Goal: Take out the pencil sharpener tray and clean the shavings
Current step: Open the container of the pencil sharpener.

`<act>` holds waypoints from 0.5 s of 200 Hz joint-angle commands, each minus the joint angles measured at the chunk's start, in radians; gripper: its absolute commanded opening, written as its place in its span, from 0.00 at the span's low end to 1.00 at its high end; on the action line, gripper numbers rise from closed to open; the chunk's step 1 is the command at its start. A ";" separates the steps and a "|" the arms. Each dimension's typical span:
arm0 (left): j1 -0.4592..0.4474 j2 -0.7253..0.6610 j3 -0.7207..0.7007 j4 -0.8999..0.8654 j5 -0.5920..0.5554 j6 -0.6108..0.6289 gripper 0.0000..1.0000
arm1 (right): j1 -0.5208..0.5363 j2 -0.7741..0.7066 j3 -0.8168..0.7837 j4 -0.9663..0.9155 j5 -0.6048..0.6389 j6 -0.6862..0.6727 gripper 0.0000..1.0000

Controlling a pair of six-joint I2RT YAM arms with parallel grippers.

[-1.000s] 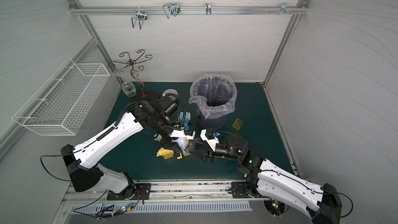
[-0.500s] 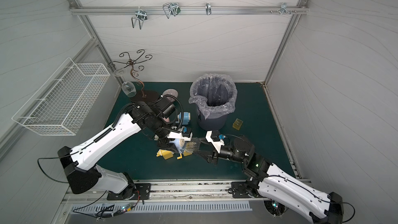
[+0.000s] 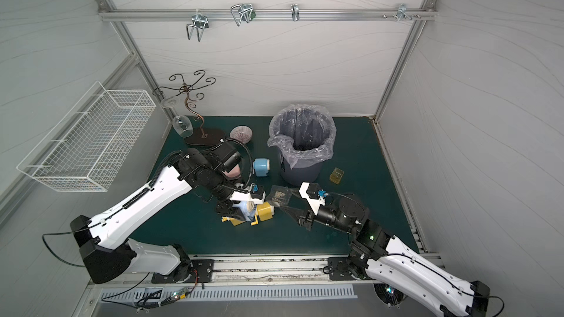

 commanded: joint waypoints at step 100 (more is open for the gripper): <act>0.013 0.004 -0.116 0.073 -0.078 0.032 0.00 | -0.432 0.323 0.461 -0.185 -0.012 0.294 0.00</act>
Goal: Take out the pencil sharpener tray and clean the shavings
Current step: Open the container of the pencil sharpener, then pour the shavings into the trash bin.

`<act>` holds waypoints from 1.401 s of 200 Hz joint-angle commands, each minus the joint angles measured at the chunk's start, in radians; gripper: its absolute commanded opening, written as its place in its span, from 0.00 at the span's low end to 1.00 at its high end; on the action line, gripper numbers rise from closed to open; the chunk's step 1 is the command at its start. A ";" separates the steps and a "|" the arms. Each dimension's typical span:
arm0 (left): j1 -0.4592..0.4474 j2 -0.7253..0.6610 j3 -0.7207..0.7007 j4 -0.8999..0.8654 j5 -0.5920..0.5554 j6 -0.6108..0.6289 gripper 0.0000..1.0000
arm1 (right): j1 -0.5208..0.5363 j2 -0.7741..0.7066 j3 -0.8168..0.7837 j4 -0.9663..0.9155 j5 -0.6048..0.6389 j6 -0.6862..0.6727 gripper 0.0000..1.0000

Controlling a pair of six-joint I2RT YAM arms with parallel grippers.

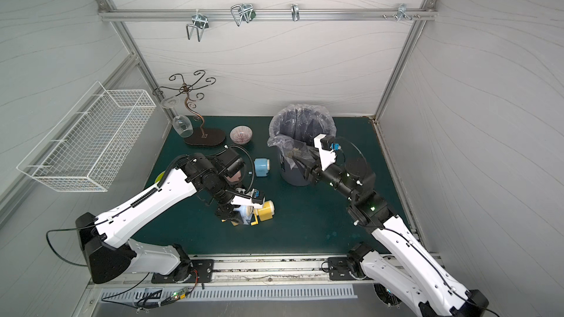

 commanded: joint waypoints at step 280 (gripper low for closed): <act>0.028 -0.041 -0.124 0.221 -0.028 0.044 0.00 | -0.453 0.448 0.399 -0.266 -0.698 1.803 0.00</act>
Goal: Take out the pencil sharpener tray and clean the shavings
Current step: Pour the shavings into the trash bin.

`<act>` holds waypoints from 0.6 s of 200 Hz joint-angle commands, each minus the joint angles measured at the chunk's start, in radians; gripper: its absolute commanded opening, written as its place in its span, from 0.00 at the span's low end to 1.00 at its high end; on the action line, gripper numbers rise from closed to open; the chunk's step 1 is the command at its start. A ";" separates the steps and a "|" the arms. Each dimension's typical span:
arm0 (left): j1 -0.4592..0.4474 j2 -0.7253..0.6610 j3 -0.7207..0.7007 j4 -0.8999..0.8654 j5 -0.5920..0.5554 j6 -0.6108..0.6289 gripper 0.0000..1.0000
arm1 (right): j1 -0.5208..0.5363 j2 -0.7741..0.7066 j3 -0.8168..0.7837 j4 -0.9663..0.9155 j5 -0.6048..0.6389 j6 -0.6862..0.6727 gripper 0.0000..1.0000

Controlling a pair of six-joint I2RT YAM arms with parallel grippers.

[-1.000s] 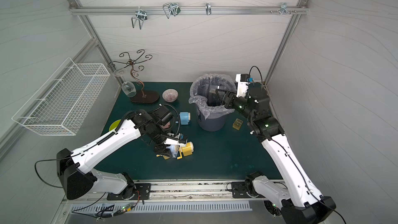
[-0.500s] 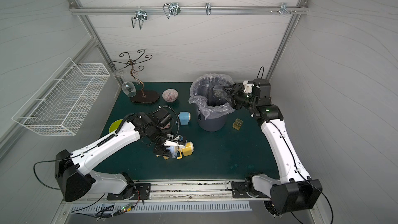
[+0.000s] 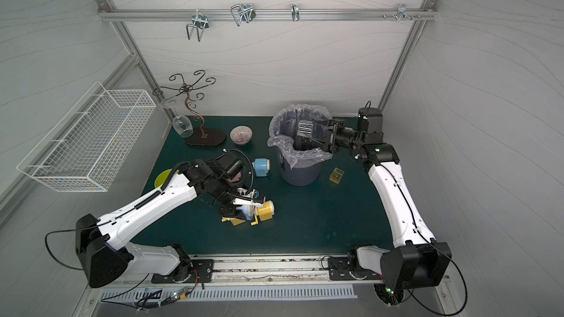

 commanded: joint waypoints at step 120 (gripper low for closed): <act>0.005 -0.011 -0.006 0.084 0.027 0.013 0.00 | -0.024 0.023 -0.062 0.313 -0.129 0.274 0.00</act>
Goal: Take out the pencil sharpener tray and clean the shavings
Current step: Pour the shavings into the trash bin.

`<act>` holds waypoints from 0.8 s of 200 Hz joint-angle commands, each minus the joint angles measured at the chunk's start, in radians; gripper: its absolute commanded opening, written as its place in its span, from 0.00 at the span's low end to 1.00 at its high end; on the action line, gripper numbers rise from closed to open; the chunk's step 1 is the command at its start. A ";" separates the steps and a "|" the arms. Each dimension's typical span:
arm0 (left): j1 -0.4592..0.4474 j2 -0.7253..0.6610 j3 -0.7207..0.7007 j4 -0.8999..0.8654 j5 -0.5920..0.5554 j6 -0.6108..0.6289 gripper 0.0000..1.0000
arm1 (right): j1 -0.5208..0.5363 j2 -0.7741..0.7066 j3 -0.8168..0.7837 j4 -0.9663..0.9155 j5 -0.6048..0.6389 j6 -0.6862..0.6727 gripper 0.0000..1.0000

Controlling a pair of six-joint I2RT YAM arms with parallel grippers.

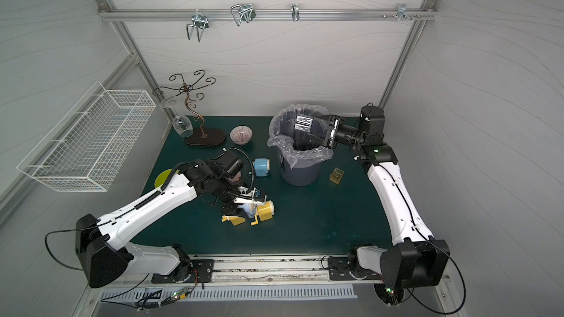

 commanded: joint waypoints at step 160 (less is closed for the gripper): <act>0.107 0.211 0.159 0.057 0.012 -0.018 0.00 | -0.005 -0.261 -0.018 -0.175 0.604 -1.331 0.00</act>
